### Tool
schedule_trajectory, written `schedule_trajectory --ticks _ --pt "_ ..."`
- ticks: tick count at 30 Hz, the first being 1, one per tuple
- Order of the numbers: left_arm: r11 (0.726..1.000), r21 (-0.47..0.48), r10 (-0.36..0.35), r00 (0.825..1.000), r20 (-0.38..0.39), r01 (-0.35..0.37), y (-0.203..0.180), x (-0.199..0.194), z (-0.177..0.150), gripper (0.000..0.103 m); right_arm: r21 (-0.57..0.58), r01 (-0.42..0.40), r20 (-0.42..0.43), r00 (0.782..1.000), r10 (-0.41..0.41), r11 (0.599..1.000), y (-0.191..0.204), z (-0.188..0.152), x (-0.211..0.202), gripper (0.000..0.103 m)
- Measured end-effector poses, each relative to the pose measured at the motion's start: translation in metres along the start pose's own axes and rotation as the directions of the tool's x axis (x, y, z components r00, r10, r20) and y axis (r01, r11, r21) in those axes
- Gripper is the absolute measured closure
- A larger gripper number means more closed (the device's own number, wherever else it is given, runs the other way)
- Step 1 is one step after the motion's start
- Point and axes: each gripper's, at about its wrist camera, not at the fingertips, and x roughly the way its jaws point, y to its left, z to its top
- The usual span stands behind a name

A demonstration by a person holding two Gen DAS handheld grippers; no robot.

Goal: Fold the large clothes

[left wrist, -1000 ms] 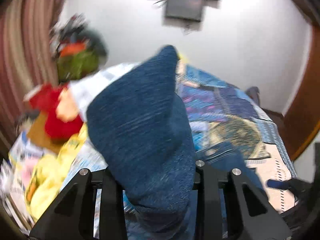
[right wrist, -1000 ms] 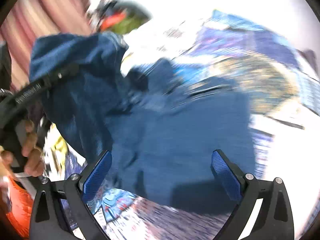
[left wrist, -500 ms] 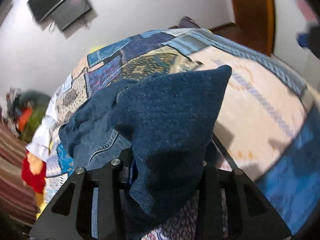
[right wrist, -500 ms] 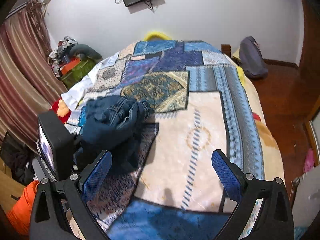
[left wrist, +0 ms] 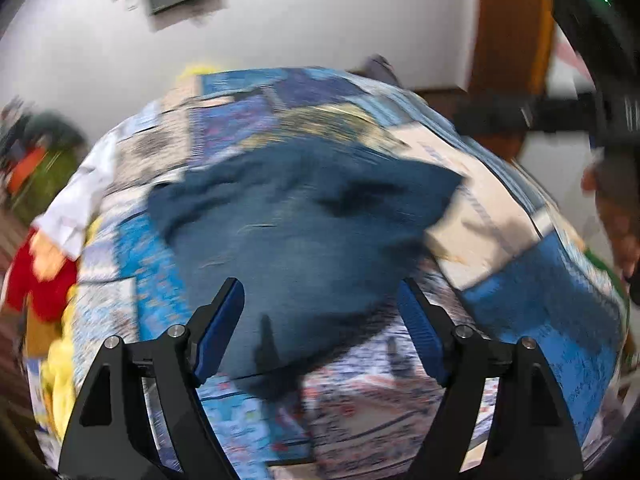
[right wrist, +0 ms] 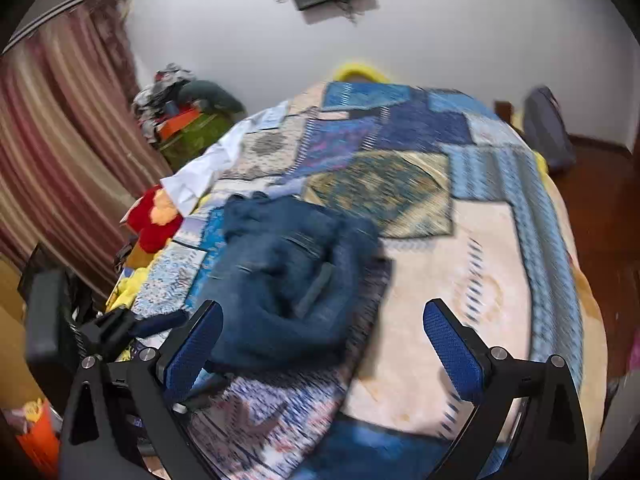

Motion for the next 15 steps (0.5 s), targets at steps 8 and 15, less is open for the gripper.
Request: schedule_trajectory --ticks 8,15 --pt "0.960 -0.269 0.050 0.992 -0.115 -0.080 0.090 0.037 -0.015 0.013 -0.109 0.029 -0.159 0.986 -0.047 0.994 0.033 -0.003 0.082 0.003" --pt "0.958 -0.288 -0.038 0.988 -0.151 -0.007 0.086 0.063 -0.053 0.005 -0.061 0.062 -0.236 0.969 -0.075 0.996 -0.023 -0.032 0.093 0.003"
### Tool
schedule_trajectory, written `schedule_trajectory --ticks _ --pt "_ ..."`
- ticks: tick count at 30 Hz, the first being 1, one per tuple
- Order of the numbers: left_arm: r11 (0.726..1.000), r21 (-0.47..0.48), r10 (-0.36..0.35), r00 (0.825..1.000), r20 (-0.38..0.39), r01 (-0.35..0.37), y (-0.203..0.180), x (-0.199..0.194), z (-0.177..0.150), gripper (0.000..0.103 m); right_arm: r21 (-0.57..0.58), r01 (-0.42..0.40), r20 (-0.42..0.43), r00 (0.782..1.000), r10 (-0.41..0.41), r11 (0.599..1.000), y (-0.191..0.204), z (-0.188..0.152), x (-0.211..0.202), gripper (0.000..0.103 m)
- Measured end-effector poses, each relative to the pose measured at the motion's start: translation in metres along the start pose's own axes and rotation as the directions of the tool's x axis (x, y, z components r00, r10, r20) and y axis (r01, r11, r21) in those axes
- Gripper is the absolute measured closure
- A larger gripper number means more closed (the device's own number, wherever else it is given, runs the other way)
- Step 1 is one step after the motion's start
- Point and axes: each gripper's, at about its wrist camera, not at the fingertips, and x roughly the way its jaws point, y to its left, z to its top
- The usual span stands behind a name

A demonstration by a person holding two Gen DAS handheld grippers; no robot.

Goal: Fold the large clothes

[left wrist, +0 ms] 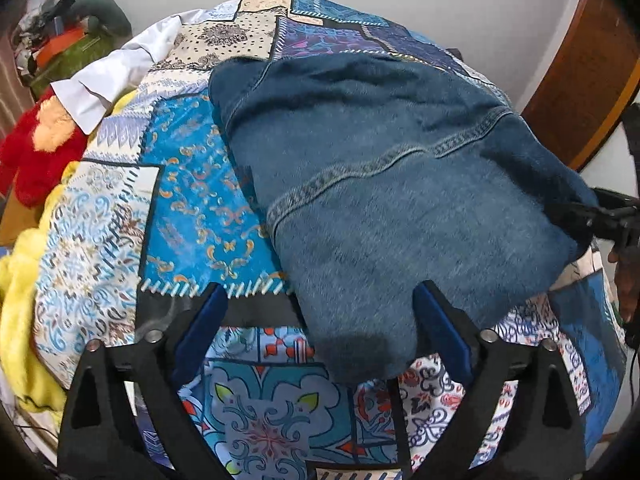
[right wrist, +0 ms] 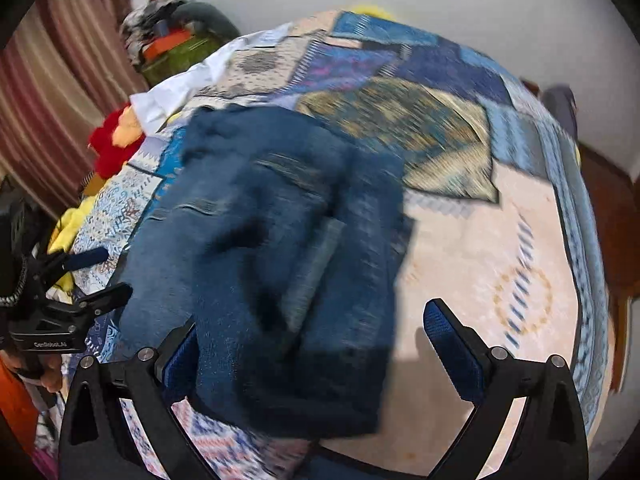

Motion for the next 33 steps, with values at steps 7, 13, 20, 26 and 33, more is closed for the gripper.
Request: schedule_trajectory --ticks 7,13,20,26,33 --pt "0.997 0.079 0.017 1.000 -0.005 -0.017 0.005 -0.020 -0.007 0.006 -0.002 0.015 0.003 1.000 -0.015 1.000 -0.017 -0.014 -0.029 0.003" --pt "0.992 0.079 0.094 0.990 0.100 -0.102 0.024 -0.040 0.027 0.006 -0.038 0.022 0.104 0.994 -0.018 0.999 -0.008 0.016 -0.066 0.002" --pt "0.998 -0.010 0.063 0.992 0.113 -0.062 0.038 -0.003 0.104 0.006 -0.059 -0.061 0.090 0.994 0.066 0.996 0.013 0.086 -0.031 0.002" --pt "0.996 -0.087 0.006 1.000 0.024 -0.003 0.040 0.073 0.153 0.006 -0.081 -0.091 -0.060 0.994 0.086 0.993 0.018 0.118 0.043 0.002" --pt "0.987 -0.087 0.135 0.991 0.002 -0.134 0.056 0.106 0.164 0.006 -0.008 -0.106 -0.129 0.986 0.105 0.994 -0.028 0.118 0.078 0.002"
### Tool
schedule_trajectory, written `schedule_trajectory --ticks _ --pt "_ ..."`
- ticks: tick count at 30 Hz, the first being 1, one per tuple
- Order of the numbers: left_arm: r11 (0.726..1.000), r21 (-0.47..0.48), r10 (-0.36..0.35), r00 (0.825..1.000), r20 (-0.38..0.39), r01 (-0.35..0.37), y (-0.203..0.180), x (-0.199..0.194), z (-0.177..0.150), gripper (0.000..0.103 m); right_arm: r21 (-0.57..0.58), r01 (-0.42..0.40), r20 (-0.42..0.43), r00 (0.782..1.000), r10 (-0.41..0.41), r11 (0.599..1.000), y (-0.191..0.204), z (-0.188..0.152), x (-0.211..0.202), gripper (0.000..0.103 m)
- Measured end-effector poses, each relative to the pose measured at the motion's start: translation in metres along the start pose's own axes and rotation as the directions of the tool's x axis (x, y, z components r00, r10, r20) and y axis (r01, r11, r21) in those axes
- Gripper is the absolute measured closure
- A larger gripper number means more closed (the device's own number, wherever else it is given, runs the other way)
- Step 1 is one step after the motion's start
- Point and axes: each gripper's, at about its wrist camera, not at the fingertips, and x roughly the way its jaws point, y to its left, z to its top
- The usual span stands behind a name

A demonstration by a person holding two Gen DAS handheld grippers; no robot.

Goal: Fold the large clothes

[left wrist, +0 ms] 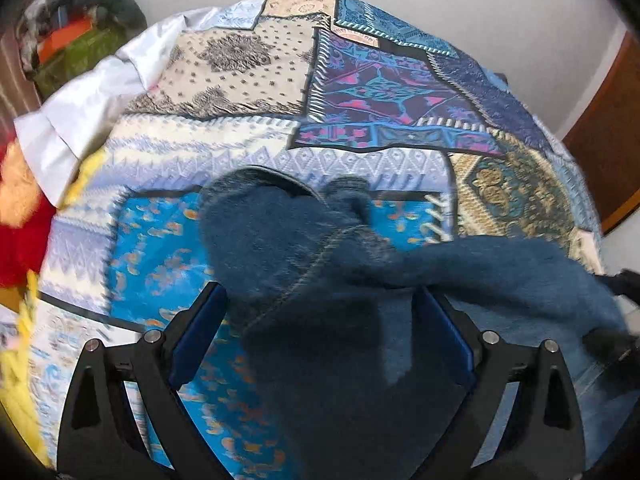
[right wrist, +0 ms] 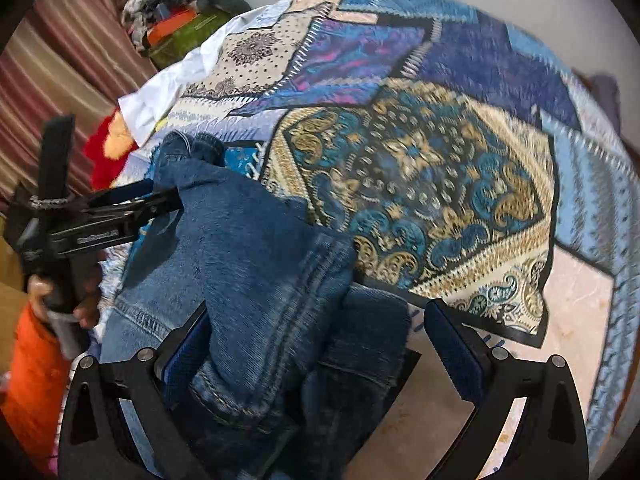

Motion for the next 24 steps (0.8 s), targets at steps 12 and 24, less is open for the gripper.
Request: schedule_trajectory --ticks 12,24 --pt "0.998 -0.026 -0.058 0.998 0.040 0.059 0.039 -0.081 -0.042 0.007 -0.008 0.008 0.083 0.997 -0.007 1.000 0.032 -0.030 -0.059 0.000" --pt "0.858 -0.339 -0.454 0.879 -0.147 0.386 0.035 -0.025 -0.110 0.000 0.263 -0.236 -0.133 0.952 0.277 0.936 -0.014 -0.069 0.006 0.000"
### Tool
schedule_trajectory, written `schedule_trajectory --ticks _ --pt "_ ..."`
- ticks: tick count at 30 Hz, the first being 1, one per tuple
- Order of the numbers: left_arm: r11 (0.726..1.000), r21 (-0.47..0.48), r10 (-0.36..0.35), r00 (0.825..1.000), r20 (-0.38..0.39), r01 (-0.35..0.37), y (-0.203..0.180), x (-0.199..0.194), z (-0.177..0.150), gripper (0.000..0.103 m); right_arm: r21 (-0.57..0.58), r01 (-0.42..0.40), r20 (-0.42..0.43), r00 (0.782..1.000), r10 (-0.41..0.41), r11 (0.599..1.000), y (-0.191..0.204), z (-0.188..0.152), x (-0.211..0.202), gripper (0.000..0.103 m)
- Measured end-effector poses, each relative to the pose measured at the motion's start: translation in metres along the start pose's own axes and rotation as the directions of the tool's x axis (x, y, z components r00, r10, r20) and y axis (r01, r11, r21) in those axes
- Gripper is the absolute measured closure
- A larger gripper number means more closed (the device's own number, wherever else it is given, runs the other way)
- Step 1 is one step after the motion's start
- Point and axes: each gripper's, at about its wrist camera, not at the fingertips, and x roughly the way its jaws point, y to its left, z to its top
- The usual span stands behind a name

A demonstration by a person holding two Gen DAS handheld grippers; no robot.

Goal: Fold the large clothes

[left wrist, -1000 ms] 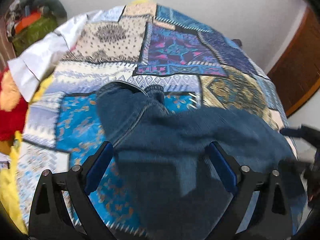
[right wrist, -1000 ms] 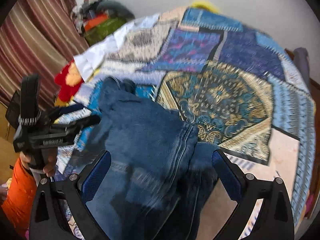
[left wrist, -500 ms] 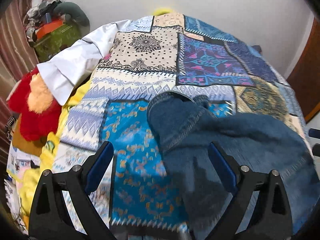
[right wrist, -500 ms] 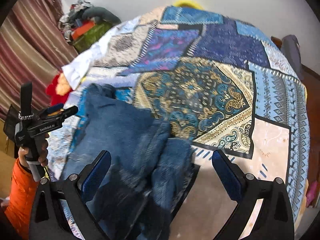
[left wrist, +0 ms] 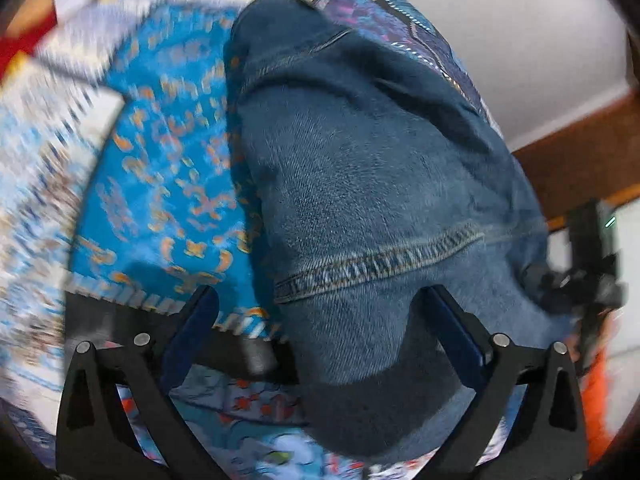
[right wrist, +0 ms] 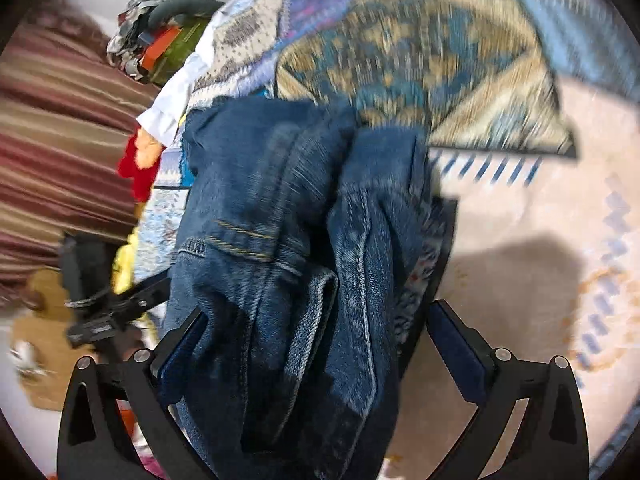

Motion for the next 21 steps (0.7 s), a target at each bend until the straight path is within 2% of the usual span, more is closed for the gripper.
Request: schedule_trajectory --ticks 3,7,11,12,13,14,15,17,21 --pt "0.996 -0.064 -0.062 0.997 -0.036 0.060 0.006 0.016 0.010 0.000 -0.034 -0.011 -0.005 1.000 0.011 0.999 0.003 0.004 0.009 0.000" --pt "0.994 -0.053 -0.103 0.993 -0.057 0.100 -0.003 0.036 0.020 0.000 -0.088 0.037 0.015 0.999 -0.036 0.995 0.015 0.011 0.023 0.000" --pt "0.988 -0.070 -0.141 0.988 -0.068 0.136 -0.010 0.045 0.026 0.002 -0.055 0.053 0.058 0.997 -0.050 0.997 0.018 0.022 0.031 0.002" --pt "0.990 -0.069 -0.131 0.989 -0.063 0.127 -0.012 0.045 0.027 0.006 -0.050 0.047 0.061 0.997 -0.044 0.998 0.019 0.023 0.031 0.008" --pt "0.992 -0.061 -0.115 0.992 -0.055 0.111 -0.016 0.044 0.029 0.008 -0.039 0.048 0.062 0.997 -0.046 0.998 0.019 0.023 0.032 0.010" --pt "0.994 -0.048 -0.104 0.993 -0.049 0.101 -0.017 0.039 0.029 0.015 -0.033 0.041 0.062 0.997 -0.039 0.999 0.020 0.022 0.031 0.017" --pt "0.996 -0.026 -0.091 0.995 -0.038 0.090 -0.022 0.034 0.029 0.022 -0.030 0.028 0.057 0.998 -0.026 0.999 0.022 0.021 0.030 0.029" --pt "0.997 0.013 -0.070 0.997 -0.013 0.070 -0.031 0.022 0.027 0.029 -0.038 0.022 0.055 0.998 -0.020 0.999 0.031 0.016 0.025 0.044" --pt "0.995 0.095 -0.036 0.998 0.060 0.030 -0.058 -0.015 0.024 0.042 -0.066 0.015 0.068 0.998 -0.010 0.998 0.055 0.009 0.010 0.057"
